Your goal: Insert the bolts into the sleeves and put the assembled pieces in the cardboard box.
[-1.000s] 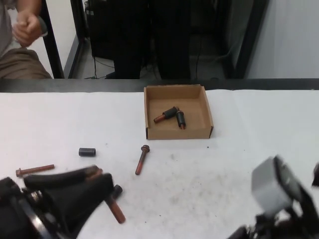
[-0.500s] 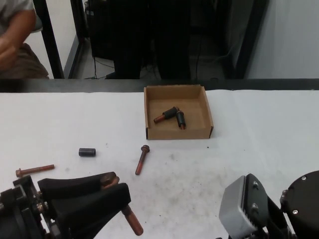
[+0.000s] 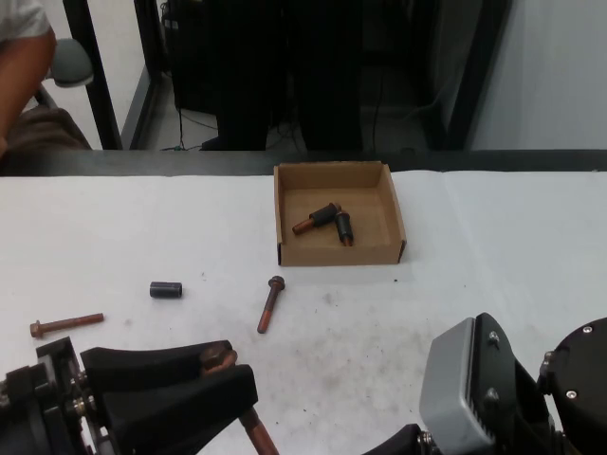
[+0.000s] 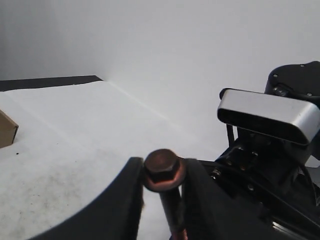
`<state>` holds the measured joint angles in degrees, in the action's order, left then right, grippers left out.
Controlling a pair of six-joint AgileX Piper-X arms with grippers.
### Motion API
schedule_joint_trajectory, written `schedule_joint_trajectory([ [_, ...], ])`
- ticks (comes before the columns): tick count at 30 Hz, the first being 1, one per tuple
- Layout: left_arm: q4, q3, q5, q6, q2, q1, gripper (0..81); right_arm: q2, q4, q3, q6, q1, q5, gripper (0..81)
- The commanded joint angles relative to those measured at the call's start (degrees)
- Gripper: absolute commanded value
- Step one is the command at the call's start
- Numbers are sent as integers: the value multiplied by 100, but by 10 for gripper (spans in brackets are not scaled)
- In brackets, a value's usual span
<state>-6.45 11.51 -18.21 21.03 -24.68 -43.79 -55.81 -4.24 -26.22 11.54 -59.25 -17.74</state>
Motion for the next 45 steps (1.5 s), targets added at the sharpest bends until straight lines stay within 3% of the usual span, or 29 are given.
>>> schedule_joint_trajectory([
  [1,-146,0,-153,18,-9,-30,8,-1,112,-38,-312,17,52,3],
  [13,-146,0,-297,-55,-9,-30,8,-1,123,-63,-1585,17,117,3],
  [45,-881,0,-665,-416,-674,-30,8,-365,496,-553,-1758,17,210,3],
])
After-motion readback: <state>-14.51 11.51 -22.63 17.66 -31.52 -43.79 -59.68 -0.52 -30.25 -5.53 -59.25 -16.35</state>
